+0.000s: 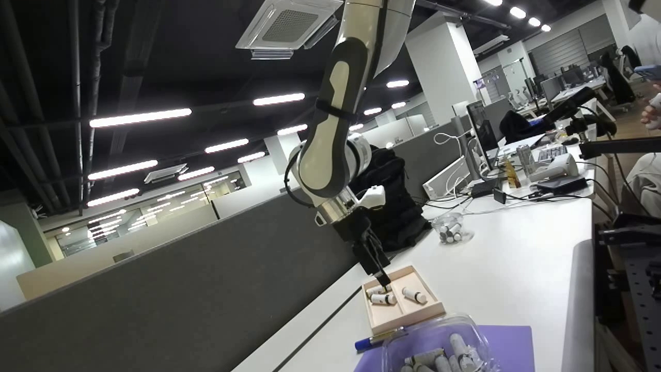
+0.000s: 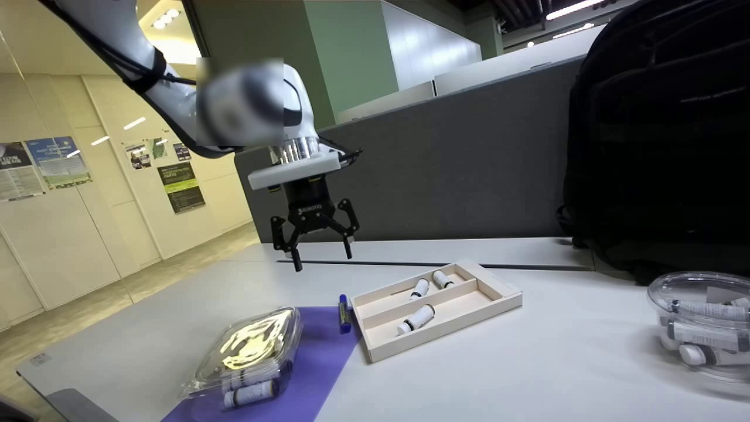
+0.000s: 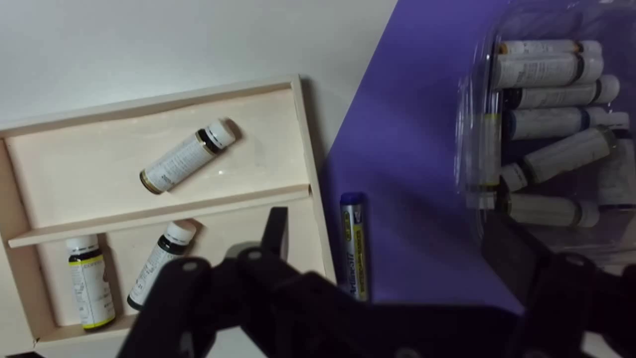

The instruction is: Put the marker in the top compartment of the box

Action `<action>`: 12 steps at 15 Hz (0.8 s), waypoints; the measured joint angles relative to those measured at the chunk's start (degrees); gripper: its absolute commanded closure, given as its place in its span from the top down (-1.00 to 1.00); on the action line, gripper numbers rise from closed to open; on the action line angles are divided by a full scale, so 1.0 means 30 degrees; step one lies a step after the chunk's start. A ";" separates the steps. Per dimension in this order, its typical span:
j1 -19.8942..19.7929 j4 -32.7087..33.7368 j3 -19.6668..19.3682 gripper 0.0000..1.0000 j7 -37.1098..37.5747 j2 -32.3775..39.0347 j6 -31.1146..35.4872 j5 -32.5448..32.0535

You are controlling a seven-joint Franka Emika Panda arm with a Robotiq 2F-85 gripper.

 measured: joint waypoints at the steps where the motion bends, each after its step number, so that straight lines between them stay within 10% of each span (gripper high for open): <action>1: -0.0019 -0.0313 0.0080 1.00 0.0087 0.0171 0.1261 0.0008; 12: -0.1550 -0.2833 0.2162 1.00 0.0051 0.2793 1.0553 0.1823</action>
